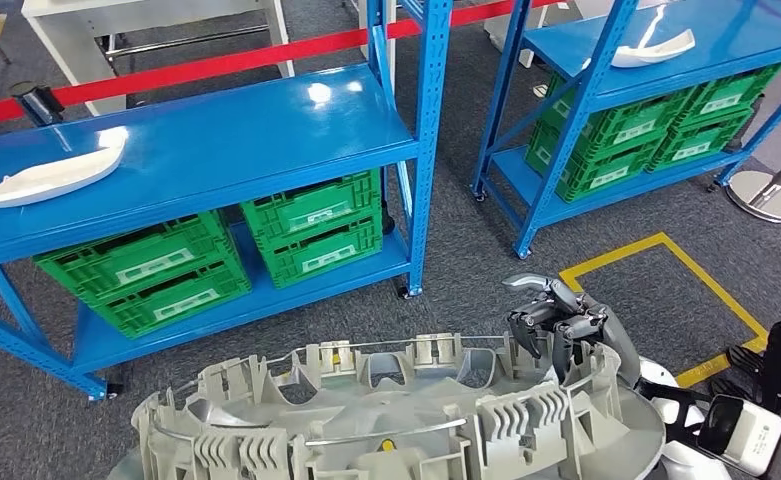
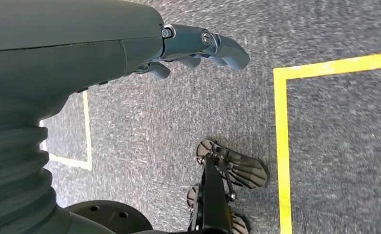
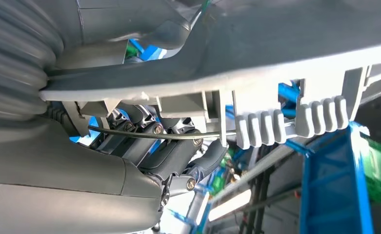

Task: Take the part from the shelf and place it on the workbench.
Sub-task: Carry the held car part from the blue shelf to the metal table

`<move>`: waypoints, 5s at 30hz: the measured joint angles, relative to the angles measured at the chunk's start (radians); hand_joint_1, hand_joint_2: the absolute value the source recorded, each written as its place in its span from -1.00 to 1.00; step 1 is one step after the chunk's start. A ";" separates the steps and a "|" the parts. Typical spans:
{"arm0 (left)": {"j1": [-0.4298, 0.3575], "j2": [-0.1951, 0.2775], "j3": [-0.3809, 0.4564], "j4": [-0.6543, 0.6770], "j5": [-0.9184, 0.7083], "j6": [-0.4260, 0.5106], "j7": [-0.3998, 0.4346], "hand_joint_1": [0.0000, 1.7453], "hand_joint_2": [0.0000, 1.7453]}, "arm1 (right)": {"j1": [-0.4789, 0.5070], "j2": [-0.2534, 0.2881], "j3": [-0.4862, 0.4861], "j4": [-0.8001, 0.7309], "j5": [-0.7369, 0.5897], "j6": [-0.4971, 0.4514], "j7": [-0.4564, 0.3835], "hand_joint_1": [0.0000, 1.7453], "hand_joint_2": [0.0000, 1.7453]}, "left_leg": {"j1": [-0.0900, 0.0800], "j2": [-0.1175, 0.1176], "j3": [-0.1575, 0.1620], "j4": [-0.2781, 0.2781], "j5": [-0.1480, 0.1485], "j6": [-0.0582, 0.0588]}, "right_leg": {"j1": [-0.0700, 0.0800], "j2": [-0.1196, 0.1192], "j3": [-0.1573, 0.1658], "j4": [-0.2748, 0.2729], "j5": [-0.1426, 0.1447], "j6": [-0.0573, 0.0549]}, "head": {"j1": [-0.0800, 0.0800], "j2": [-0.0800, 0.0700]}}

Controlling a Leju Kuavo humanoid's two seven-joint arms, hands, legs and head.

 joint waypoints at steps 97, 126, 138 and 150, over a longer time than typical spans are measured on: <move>-0.022 -0.007 0.004 0.000 -0.080 -0.030 -0.065 -1.00 1.00 | -0.088 -0.023 0.072 -0.025 -0.084 0.065 -0.018 1.00 1.00 | -0.005 -0.030 -0.021 0.064 -0.051 -0.016 | 0.001 0.048 -0.010 -0.021 0.028 -0.027 | 0.001 0.000; -0.021 -0.020 0.027 0.000 -0.083 -0.032 -0.074 -1.00 1.00 | -0.107 -0.012 0.076 -0.024 -0.058 0.067 -0.016 1.00 1.00 | -0.004 0.015 -0.006 0.016 -0.015 -0.006 | 0.008 0.021 -0.009 -0.013 0.020 -0.019 | 0.006 0.000; -0.017 -0.019 0.028 0.003 -0.090 -0.028 -0.055 -1.00 1.00 | -0.120 0.005 0.091 -0.022 -0.057 0.053 -0.012 1.00 1.00 | 0.014 -0.147 -0.031 0.026 0.003 -0.015 | -0.005 0.157 -0.013 0.001 0.016 -0.004 | -0.009 0.000; -0.014 -0.021 0.039 0.002 -0.092 -0.017 -0.036 -1.00 1.00 | -0.134 0.005 0.098 -0.005 -0.081 0.065 0.001 1.00 1.00 | -0.002 -0.021 -0.023 0.016 0.004 0.028 | 0.000 0.041 -0.090 0.155 -0.032 0.014 | 0.007 0.000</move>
